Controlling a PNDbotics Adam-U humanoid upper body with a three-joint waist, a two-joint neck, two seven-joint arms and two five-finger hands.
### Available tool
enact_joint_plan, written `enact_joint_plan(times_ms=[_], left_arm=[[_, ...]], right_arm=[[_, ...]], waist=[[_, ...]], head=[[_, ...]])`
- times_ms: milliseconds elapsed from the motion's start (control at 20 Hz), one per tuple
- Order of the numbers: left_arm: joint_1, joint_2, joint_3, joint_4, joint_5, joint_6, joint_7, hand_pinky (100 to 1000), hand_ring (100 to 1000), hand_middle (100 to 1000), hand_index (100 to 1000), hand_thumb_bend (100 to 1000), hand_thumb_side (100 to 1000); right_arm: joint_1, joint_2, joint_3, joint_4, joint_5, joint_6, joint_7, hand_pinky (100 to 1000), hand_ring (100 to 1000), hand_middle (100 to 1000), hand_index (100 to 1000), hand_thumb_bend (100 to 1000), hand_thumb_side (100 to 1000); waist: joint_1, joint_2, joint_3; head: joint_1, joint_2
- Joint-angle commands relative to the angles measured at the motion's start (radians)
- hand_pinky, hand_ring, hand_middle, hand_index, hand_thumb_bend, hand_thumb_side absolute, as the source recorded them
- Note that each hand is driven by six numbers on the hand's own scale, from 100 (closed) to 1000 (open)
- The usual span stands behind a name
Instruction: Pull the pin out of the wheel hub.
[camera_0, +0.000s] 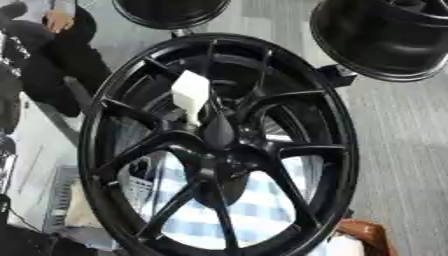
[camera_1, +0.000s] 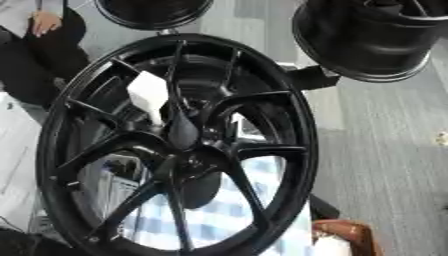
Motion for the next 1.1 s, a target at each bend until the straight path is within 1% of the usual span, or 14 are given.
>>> enact_joint_plan(times_ms=[50, 100, 200, 250, 450, 500, 550, 650, 750, 800, 850, 950, 1100], left_arm=[[-0.004, 0.015, 0.009, -0.021, -0.001, -0.005, -0.001, 923, 726, 614, 841, 100, 739], [-0.004, 0.015, 0.009, -0.021, -0.001, -0.004, -0.001, 923, 727, 614, 842, 100, 738], [-0.005, 0.016, 0.009, -0.021, -0.001, -0.005, -0.001, 923, 727, 614, 842, 100, 738], [-0.005, 0.016, 0.009, -0.022, -0.001, -0.005, -0.001, 923, 727, 614, 842, 100, 738], [-0.006, 0.016, 0.008, -0.022, 0.0, -0.005, -0.003, 924, 727, 615, 841, 100, 738], [-0.006, 0.016, 0.008, -0.022, 0.0, -0.005, -0.003, 923, 727, 615, 841, 100, 737], [-0.006, 0.016, 0.008, -0.022, 0.0, -0.005, -0.003, 924, 727, 615, 841, 100, 737], [-0.006, 0.017, 0.008, -0.023, 0.0, -0.005, -0.003, 924, 727, 615, 841, 100, 735], [-0.008, 0.018, 0.007, -0.024, 0.001, -0.006, -0.004, 924, 727, 615, 841, 100, 735], [-0.008, 0.018, 0.007, -0.024, 0.001, -0.006, -0.004, 924, 727, 615, 841, 100, 734], [-0.008, 0.018, 0.007, -0.024, 0.001, -0.006, -0.003, 923, 727, 615, 841, 100, 734], [-0.008, 0.019, 0.006, -0.025, 0.002, -0.006, -0.004, 923, 728, 615, 841, 100, 733], [-0.01, 0.021, 0.006, -0.027, 0.001, -0.007, -0.003, 923, 727, 615, 840, 100, 731]], right_arm=[[0.003, -0.01, -0.034, 0.015, 0.002, -0.014, 0.004, 919, 953, 857, 868, 173, 319], [0.005, -0.006, -0.037, 0.017, -0.003, -0.015, -0.003, 919, 952, 855, 867, 181, 275], [0.01, 0.0, -0.042, 0.023, -0.014, -0.014, -0.018, 918, 950, 853, 865, 196, 309], [0.012, 0.003, -0.045, 0.026, -0.016, -0.01, -0.027, 917, 949, 852, 863, 208, 344], [0.017, 0.012, -0.045, 0.034, -0.014, 0.004, -0.048, 913, 937, 838, 856, 174, 316], [0.017, 0.014, -0.045, 0.033, -0.015, 0.006, -0.053, 910, 925, 823, 849, 146, 300], [0.017, 0.016, -0.047, 0.032, -0.016, 0.01, -0.062, 905, 905, 800, 839, 100, 261], [0.015, 0.02, -0.049, 0.027, -0.021, 0.027, -0.093, 902, 883, 780, 829, 100, 234], [0.015, 0.025, -0.047, 0.015, -0.04, 0.035, -0.126, 901, 874, 771, 824, 100, 265], [0.015, 0.027, -0.045, 0.008, -0.051, 0.036, -0.14, 900, 870, 765, 821, 100, 270], [0.016, 0.029, -0.044, 0.001, -0.062, 0.036, -0.153, 900, 867, 761, 819, 100, 254], [0.017, 0.032, -0.041, -0.011, -0.086, 0.036, -0.174, 899, 864, 756, 813, 100, 267], [0.018, 0.034, -0.036, -0.025, -0.117, 0.033, -0.188, 900, 866, 754, 808, 100, 251]], waist=[[0.002, -0.016, -0.002], [0.002, -0.016, -0.003], [0.003, -0.016, -0.004], [0.003, -0.016, -0.004], [0.004, -0.017, -0.004], [0.004, -0.017, -0.005], [0.005, -0.017, -0.005], [0.005, -0.018, -0.005], [0.006, -0.018, -0.005], [0.006, -0.018, -0.006], [0.007, -0.018, -0.006], [0.008, -0.019, -0.005], [0.009, -0.019, -0.006]], head=[[0.004, 0.005], [0.004, 0.005], [0.004, 0.005], [0.003, 0.005], [0.001, 0.005], [0.001, 0.005], [0.001, 0.005], [0.0, 0.005], [-0.001, 0.005], [-0.001, 0.005], [-0.001, 0.005], [-0.002, 0.005], [-0.001, 0.005]])
